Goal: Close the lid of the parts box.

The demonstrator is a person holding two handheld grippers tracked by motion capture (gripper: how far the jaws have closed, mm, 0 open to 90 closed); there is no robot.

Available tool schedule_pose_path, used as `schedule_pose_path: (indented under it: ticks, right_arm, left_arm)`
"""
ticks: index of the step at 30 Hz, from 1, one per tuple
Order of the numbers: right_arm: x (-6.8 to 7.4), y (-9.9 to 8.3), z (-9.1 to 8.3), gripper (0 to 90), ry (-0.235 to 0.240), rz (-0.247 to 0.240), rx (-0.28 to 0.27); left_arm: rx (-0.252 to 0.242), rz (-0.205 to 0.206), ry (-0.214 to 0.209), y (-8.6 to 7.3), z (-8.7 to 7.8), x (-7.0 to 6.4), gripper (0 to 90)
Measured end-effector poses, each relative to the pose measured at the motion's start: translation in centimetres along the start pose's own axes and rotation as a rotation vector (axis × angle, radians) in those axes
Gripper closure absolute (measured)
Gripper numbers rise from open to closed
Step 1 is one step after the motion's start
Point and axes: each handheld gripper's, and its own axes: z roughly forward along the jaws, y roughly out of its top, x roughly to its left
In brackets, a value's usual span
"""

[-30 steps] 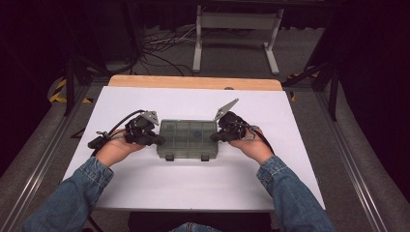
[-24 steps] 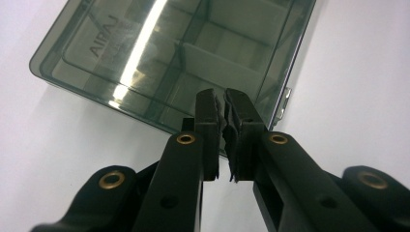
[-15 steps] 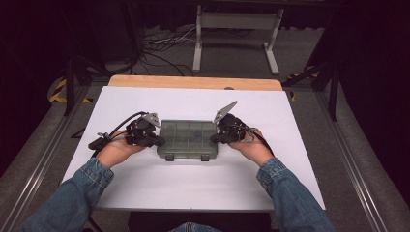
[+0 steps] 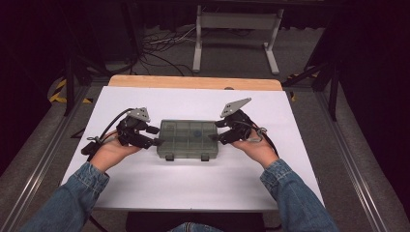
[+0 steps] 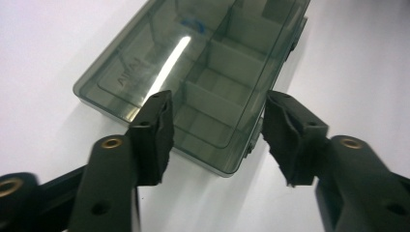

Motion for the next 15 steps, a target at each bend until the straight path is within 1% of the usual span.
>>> schedule_pose_path:
  ticks: [1, 2, 3, 4, 6, 8, 9, 10, 11, 13, 15]
  right_arm:
    - [0.0, 0.0, -0.3, 35.1, -0.005, 0.002, -0.014]
    - [0.0, 0.0, -0.3, 35.1, -0.005, 0.002, -0.014]
    - [0.1, 0.0, -0.5, 33.1, -0.007, 0.002, -0.024]
    - [0.2, 0.0, -1.0, 28.0, -0.008, 0.008, -0.051]
    - [0.2, -0.1, -1.4, 23.8, -0.01, 0.011, -0.07]
    - [0.4, -0.3, -1.8, 20.2, -0.015, 0.005, -0.105]
    - [0.4, -0.3, -1.8, 20.2, -0.015, 0.005, -0.105]
    - [0.5, -0.4, -2.0, 17.9, -0.025, 0.0, -0.12]
    - [0.6, -0.6, -2.4, 14.4, -0.034, -0.002, -0.154]
    - [0.6, -1.0, -2.8, 10.9, -0.046, 0.003, -0.193]
    - [0.6, -1.3, -3.3, 7.1, -0.041, 0.015, -0.213]
  left_arm:
    - [-0.026, -0.005, 0.012, -0.1, -0.4, -0.3, 39.4]
    - [-0.026, -0.005, 0.012, -0.1, -0.4, -0.3, 38.1]
    - [-0.048, -0.001, 0.017, -0.3, -0.7, -0.4, 38.1]
    - [-0.071, -0.005, 0.034, -0.5, -1.1, -0.6, 31.1]
    - [-0.103, -0.011, 0.033, -0.8, -1.6, -0.7, 26.6]
    - [-0.129, -0.012, 0.043, -1.1, -2.0, -0.8, 21.3]
    - [-0.129, -0.012, 0.043, -1.1, -2.0, -0.8, 18.8]
    - [-0.157, -0.009, 0.048, -1.5, -2.4, -0.9, 18.8]
    - [-0.172, -0.012, 0.058, -1.8, -2.6, -1.0, 15.8]
    - [-0.195, -0.022, 0.063, -2.3, -2.9, -1.1, 12.5]
    - [-0.222, -0.028, 0.078, -2.8, -3.2, -1.1, 8.5]
